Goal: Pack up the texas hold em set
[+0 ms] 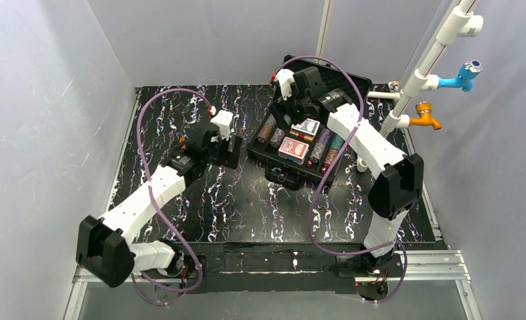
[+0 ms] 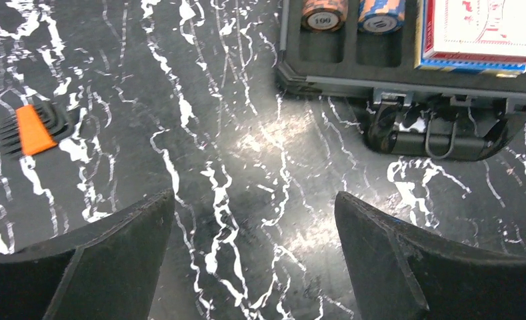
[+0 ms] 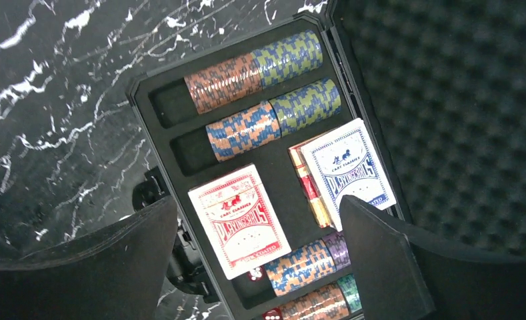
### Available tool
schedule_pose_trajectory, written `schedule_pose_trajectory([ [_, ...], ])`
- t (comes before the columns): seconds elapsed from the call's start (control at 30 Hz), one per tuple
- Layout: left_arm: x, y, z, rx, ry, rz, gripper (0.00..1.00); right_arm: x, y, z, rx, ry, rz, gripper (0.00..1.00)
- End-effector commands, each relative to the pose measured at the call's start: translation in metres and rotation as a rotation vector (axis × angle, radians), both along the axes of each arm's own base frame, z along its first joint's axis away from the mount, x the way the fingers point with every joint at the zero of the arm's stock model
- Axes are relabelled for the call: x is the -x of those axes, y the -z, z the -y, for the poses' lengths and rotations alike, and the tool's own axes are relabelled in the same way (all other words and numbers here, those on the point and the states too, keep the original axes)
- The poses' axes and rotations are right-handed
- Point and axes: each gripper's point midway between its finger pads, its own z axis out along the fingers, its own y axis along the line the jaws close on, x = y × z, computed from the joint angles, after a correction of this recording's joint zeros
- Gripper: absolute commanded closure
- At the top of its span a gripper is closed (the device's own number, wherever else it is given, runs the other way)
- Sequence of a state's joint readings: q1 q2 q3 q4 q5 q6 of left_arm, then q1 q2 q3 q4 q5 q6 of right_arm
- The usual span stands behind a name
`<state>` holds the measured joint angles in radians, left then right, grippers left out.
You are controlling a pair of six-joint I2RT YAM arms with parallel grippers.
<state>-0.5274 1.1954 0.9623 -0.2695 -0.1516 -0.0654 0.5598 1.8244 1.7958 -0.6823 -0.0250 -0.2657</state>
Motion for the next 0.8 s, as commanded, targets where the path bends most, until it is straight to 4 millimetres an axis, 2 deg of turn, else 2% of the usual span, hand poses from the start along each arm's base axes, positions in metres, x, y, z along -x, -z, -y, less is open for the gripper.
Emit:
schedule_pose_trajectory([
  [0.0, -0.019, -0.004, 0.029, 0.096, 0.013, -0.019, 0.12, -0.001, -0.027, -0.008, -0.162, 0.127, 0.031, 0.02],
  [0.23, -0.062, 0.039, 0.058, 0.059, 0.025, -0.101, 0.19, 0.034, -0.038, -0.028, -0.371, 0.082, -0.054, 0.02],
  [0.4, -0.085, 0.062, 0.073, 0.045, 0.039, -0.133, 0.23, 0.052, -0.039, -0.033, -0.441, 0.054, -0.083, 0.02],
  [0.63, -0.108, 0.088, 0.082, 0.015, 0.032, -0.18, 0.29, 0.064, -0.029, -0.029, -0.438, 0.041, -0.099, 0.02],
  [0.77, -0.117, 0.095, 0.084, 0.011, 0.021, -0.185, 0.31, 0.068, -0.025, -0.03, -0.439, 0.031, -0.11, 0.02],
])
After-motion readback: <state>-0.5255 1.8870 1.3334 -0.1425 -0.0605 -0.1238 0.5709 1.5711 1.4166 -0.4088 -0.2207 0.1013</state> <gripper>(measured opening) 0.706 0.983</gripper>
